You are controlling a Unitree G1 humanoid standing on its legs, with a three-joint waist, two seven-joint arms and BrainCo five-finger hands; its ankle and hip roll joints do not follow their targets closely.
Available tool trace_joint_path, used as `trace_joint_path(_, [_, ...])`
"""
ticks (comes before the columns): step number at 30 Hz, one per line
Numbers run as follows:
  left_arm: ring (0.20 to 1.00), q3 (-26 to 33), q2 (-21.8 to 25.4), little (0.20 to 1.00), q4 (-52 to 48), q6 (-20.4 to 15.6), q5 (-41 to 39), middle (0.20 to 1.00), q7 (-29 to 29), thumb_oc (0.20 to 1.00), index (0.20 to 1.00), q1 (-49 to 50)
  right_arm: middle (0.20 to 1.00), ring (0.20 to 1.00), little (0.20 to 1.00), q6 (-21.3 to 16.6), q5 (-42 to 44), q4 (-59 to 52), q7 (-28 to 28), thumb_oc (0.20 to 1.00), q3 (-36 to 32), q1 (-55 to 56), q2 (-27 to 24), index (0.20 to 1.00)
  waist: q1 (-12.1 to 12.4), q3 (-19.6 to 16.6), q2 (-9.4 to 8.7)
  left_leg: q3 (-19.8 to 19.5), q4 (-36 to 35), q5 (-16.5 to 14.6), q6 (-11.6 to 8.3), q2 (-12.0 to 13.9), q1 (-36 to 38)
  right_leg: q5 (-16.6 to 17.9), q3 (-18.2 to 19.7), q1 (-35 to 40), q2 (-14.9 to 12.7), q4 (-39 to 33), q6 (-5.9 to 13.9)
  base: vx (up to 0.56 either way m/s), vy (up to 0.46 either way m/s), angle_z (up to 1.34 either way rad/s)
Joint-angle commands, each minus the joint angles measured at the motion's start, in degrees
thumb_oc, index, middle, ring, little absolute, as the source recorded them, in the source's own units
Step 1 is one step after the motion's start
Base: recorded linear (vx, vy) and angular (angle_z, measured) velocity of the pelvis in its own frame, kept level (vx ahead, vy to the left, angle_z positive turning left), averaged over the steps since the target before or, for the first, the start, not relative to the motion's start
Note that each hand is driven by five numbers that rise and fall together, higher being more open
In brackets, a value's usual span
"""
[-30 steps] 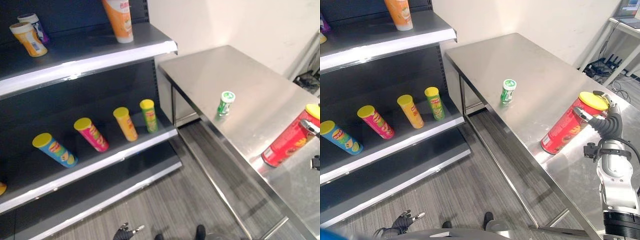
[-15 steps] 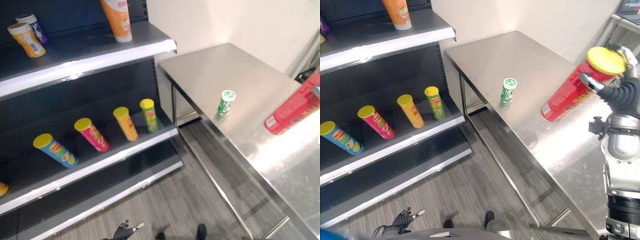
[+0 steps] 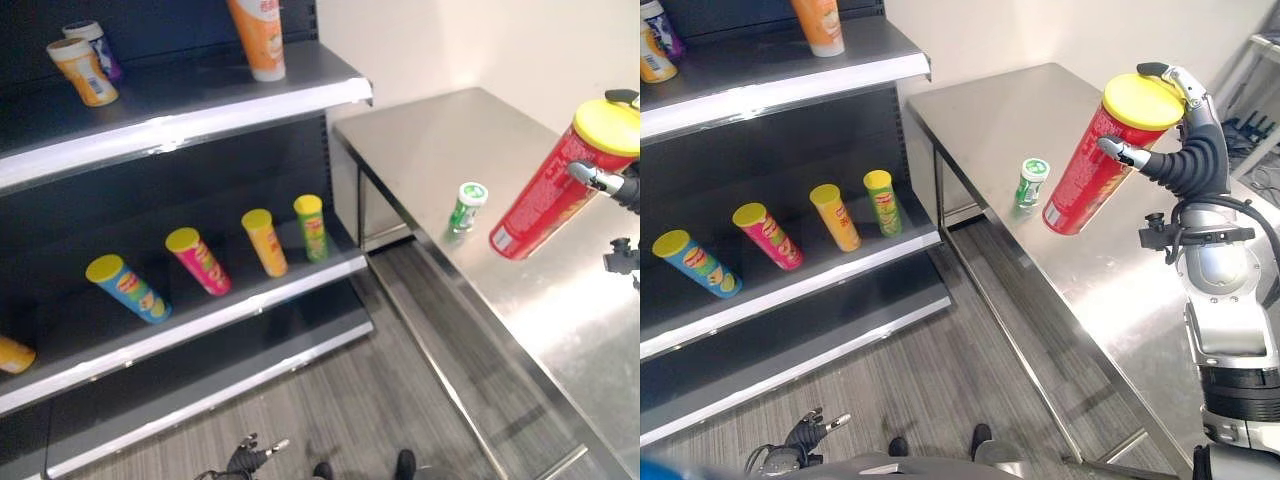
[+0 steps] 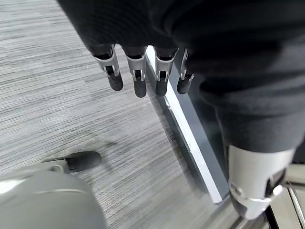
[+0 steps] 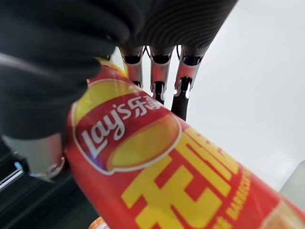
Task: Put the goods on the table back onto the shelves and tidy them up.
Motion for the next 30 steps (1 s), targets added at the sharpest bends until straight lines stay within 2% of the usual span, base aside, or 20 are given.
trace_joint_path(1, [1.0,-2.1,3.8,1.0,3.1,-1.6,-1.5,1.0,-0.3,1.0,1.0,-3.2,0.2,0.2,0.2,-4.7,6.1,-6.3,0.6,0.2,-2.6,-5.4,-2.7,0.2,1.3,-0.5,-0.98,-0.1,7.1,0.2,-8.16,10.6,-4.0,-9.3,-3.3,3.4,-3.2,2.9,3.19,-0.04,-0.095,0.22])
trace_joint_path(4, [1.0,-2.7,3.7,1.0,1.4,-1.7,-1.9,1.0,-0.7,1.0,1.0,-2.9,0.2,0.2,0.2,-5.1,7.1,-8.1,1.2,0.2,-2.8,-6.3,-2.7,0.2,1.9,0.8,-1.09,-1.9,12.3,-0.2,-8.62,9.8,-7.3,-9.7,-4.4,4.1,-3.1,2.6,2.51,-0.07,-0.059,0.43])
trace_joint_path(7, [1.0,-3.0,3.3,1.0,-0.2,-1.8,-3.1,1.0,-1.0,1.0,1.0,-2.4,0.2,0.2,0.2,-4.9,6.9,-8.8,1.3,0.2,-2.7,-7.0,-2.8,0.2,2.3,2.1,-0.84,-3.3,16.8,1.6,-9.93,9.2,-10.7,-9.7,-5.9,5.0,-3.1,2.0,2.03,-0.05,0.045,0.53])
trace_joint_path(8, [1.0,-2.5,3.0,1.0,-0.7,-2.1,-3.6,1.0,-1.2,1.0,1.0,-1.6,0.2,0.2,0.2,-4.7,6.3,-8.9,1.4,0.2,-2.4,-7.3,-2.7,0.2,2.5,2.1,-0.46,-3.6,16.2,2.6,-10.78,10.8,-10.8,-9.6,-6.2,5.6,-3.3,1.7,2.41,0.02,0.083,0.46])
trace_joint_path(10, [1.0,-2.4,3.0,1.0,-0.7,-2.1,-3.6,1.0,-1.2,1.0,1.0,-1.5,0.2,0.2,0.2,-4.7,6.3,-8.9,1.4,0.2,-2.3,-7.3,-2.7,0.2,2.5,2.1,-0.41,-3.7,16.1,2.7,-10.85,10.9,-10.6,-9.6,-6.2,5.6,-3.2,1.6,2.38,0.03,0.119,0.36])
trace_joint_path(11, [1.0,-1.8,3.0,1.0,-0.5,-2.3,-4.1,1.0,-1.2,1.0,1.0,-1.0,0.2,0.2,0.2,-4.7,6.0,-9.2,1.8,0.2,-1.7,-7.9,-2.5,0.2,2.4,1.8,-0.38,-4.1,13.9,3.4,-11.31,13.6,-10.0,-9.4,-6.0,5.1,-4.2,2.0,3.21,0.03,0.155,0.2])
trace_joint_path(12, [1.0,-1.8,3.0,1.0,-0.5,-2.3,-4.1,1.0,-1.2,1.0,1.0,-1.0,0.2,0.2,0.2,-4.7,6.0,-9.2,1.8,0.2,-1.6,-7.9,-2.5,0.2,2.5,1.8,-0.38,-4.1,13.8,3.4,-11.31,13.6,-9.9,-9.4,-5.9,5.1,-4.2,2.0,3.21,0.04,0.276,0.08])
trace_joint_path(13, [1.0,-1.5,3.0,1.0,-0.3,-2.5,-4.3,1.0,-1.0,1.0,1.0,-1.1,0.2,0.2,0.2,-4.7,5.7,-9.1,1.9,0.2,-1.3,-8.1,-2.8,0.2,2.3,1.8,-0.43,-4.5,12.4,4.0,-11.38,15.5,-10.0,-9.2,-5.8,4.4,-5.4,2.1,3.84,0.02,0.381,-0.02])
trace_joint_path(15, [1.0,-0.6,3.6,1.0,-1.0,-3.2,-5.1,1.0,-0.7,1.0,1.0,-0.9,0.2,0.2,0.2,-4.3,4.0,-8.4,0.6,0.2,-2.3,-7.4,-5.3,0.2,0.8,1.2,-0.69,-3.3,7.5,10.0,-11.47,22.1,-10.6,-8.5,-4.8,2.0,-9.6,2.0,7.1,0.04,0.612,-0.1])
trace_joint_path(16, [1.0,-0.6,3.6,1.0,-1.1,-3.2,-5.1,1.0,-0.7,1.0,1.0,-0.9,0.2,0.2,0.2,-4.3,4.0,-8.4,0.6,0.2,-2.4,-7.3,-5.3,0.2,0.9,1.0,-0.7,-3.1,7.1,10.2,-11.47,22.1,-10.4,-8.5,-4.7,1.9,-9.6,2.0,7.13,0.07,0.538,-0.1])
trace_joint_path(18, [1.0,-0.4,3.8,1.0,-2.4,-3.4,-5.8,1.0,-0.5,1.0,1.0,-0.3,0.2,0.2,0.2,-4.3,3.7,-8.7,0.1,0.2,-4.3,-5.1,-5.5,0.2,0.8,0.2,-0.54,-4.1,6.0,11.9,-11.47,23.1,-11.2,-7.7,-4.1,1.5,-12.2,1.8,9.07,0.09,0.461,0.04])
trace_joint_path(20, [1.0,-0.6,4.4,1.0,-3.7,-4.0,-5.9,1.0,0.0,1.0,1.0,-0.6,0.2,0.2,0.2,-4.2,2.4,-8.7,-1.0,0.2,-6.1,-3.4,-6.0,0.2,0.3,-0.1,-0.47,-5.9,6.5,12.5,-11.47,23.2,-13.1,-6.7,-4.0,1.2,-16.0,2.1,11.15,0.14,0.547,-0.02])
trace_joint_path(21, [1.0,-0.8,5.1,1.0,-4.7,-4.6,-5.6,1.0,0.8,1.0,1.0,-0.9,0.2,0.2,0.2,-4.3,1.9,-8.4,-1.7,0.2,-6.4,-3.0,-5.9,0.2,0.7,0.4,-0.44,-7.3,8.0,13.5,-11.47,23.6,-14.9,-6.1,-3.6,1.5,-17.5,2.1,11.19,0.13,0.557,-0.04])
trace_joint_path(23, [1.0,-1.3,6.0,1.0,-6.1,-4.7,-5.2,1.0,0.6,1.0,1.0,-1.5,0.2,0.2,0.2,-4.0,1.6,-8.2,-1.8,0.2,-6.9,-1.8,-4.5,0.2,0.3,-0.1,0.15,-9.2,11.7,4.7,-11.47,22.4,-16.1,-4.4,-2.9,0.8,-20.8,2.3,11.19,0.12,0.538,0.24])
trace_joint_path(25, [1.0,-1.4,6.8,1.0,-5.6,-4.6,-3.7,1.0,1.3,1.0,1.0,-3.4,0.2,0.2,0.2,-2.9,-0.8,-7.8,-3.1,0.2,-7.9,-0.8,-2.7,0.2,0.1,0.2,-0.14,-7.9,17.0,-2.3,-11.47,19.4,-17.3,2.8,-1.7,-0.4,-24.9,2.9,11.19,0.17,0.506,0.04])
trace_joint_path(26, [1.0,-1.2,7.5,1.0,-6.2,-4.5,-3.5,1.0,1.3,1.0,1.0,-3.6,0.2,0.2,0.2,-2.2,-1.5,-7.5,-3.2,0.2,-8.3,-0.2,-1.2,0.2,-0.4,0.7,-0.2,-7.8,18.0,-4.1,-11.47,18.1,-17.5,9.4,-0.8,-2.4,-27.3,4.4,11.19,0.13,0.462,-0.17])
trace_joint_path(27, [1.0,-1.1,8.3,1.0,-6.5,-4.3,-3.6,1.0,1.4,1.0,1.0,-3.7,0.2,0.2,0.2,-2.3,-2.1,-8.3,-3.6,0.2,-7.9,-0.1,0.5,0.2,-0.2,0.8,-0.18,-6.6,18.5,-5.1,-11.39,17.1,-17.8,12.8,-0.3,-4.3,-28.8,5.2,11.19,0.06,0.714,-0.53])
trace_joint_path(28, [1.0,-0.5,9.6,1.0,-7.5,-4.2,-2.7,1.0,1.2,1.0,1.0,-3.3,0.2,0.2,0.2,-2.5,-2.7,-9.2,-4.4,0.2,-9.4,1.9,2.4,0.2,-0.7,1.4,-0.12,-4.6,17.9,-5.0,-9.19,14.3,-17.9,13.5,2.5,-7.1,-28.6,8.6,11.18,0.06,0.875,-0.49])
trace_joint_path(29, [1.0,0.3,10.4,1.0,-6.8,-3.8,-1.1,1.0,0.4,1.0,1.0,-2.9,0.2,0.2,0.2,-2.3,-2.8,-9.0,-4.2,0.2,-10.8,2.9,3.5,0.2,-1.6,1.5,0.59,-3.2,14.7,-4.5,-7.3,12.3,-15.5,9.3,5.3,-9.1,-23.9,10.9,10.27,0.04,0.727,-0.41])
trace_joint_path(30, [1.0,0.3,10.4,1.0,-6.8,-3.8,-1.1,1.0,0.4,1.0,1.0,-3.0,0.2,0.2,0.2,-2.4,-2.8,-9.0,-4.2,0.2,-10.9,3.0,3.6,0.2,-1.5,1.4,0.49,-3.1,14.3,-4.1,-7.26,12.2,-15.5,9.4,5.5,-9.4,-24.0,11.0,10.22,0.07,0.453,0.0])
